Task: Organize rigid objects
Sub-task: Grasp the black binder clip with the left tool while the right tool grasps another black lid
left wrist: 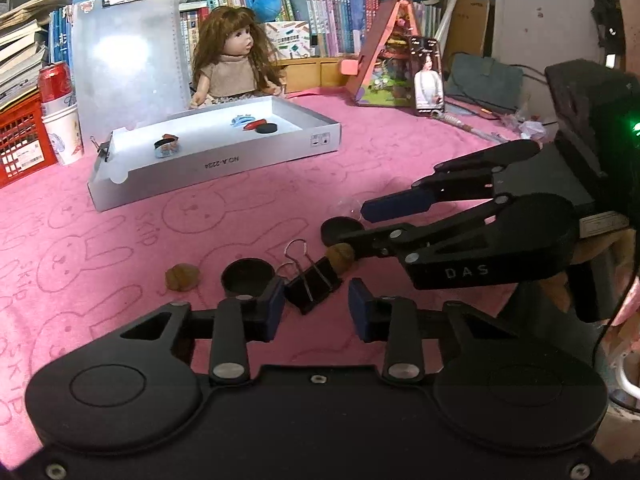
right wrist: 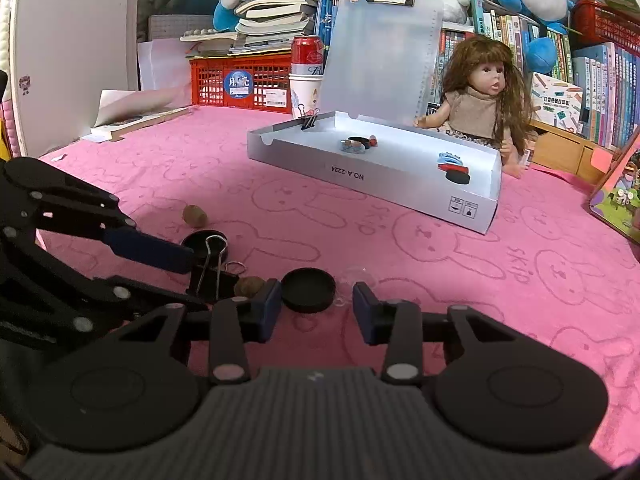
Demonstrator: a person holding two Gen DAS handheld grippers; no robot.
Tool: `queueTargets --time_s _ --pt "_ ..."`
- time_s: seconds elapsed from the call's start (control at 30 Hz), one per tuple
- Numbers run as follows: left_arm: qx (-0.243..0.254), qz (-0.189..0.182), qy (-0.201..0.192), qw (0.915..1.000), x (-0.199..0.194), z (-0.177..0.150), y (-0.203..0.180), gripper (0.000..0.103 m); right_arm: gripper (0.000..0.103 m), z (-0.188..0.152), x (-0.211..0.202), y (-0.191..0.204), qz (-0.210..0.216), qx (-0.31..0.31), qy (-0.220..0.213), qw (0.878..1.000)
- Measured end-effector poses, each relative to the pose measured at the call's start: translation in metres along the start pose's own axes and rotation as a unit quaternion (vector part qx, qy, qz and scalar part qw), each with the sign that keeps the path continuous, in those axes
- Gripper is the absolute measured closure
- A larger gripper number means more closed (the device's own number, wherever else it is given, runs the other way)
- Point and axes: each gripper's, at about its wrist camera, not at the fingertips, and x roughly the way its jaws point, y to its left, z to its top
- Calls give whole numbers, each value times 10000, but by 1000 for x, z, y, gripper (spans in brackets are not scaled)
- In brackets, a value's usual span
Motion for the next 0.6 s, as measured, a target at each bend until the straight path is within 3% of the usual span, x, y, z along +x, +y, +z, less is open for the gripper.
queueTargets --time_s 0.23,0.6 --pt "-170 91 -17 9998 6 0 7 80 67 1 4 3 59 -53 -25 10000" --pt "-240 305 -17 9992 4 1 17 79 68 -3 -7 -4 -133 7 -27 9999"
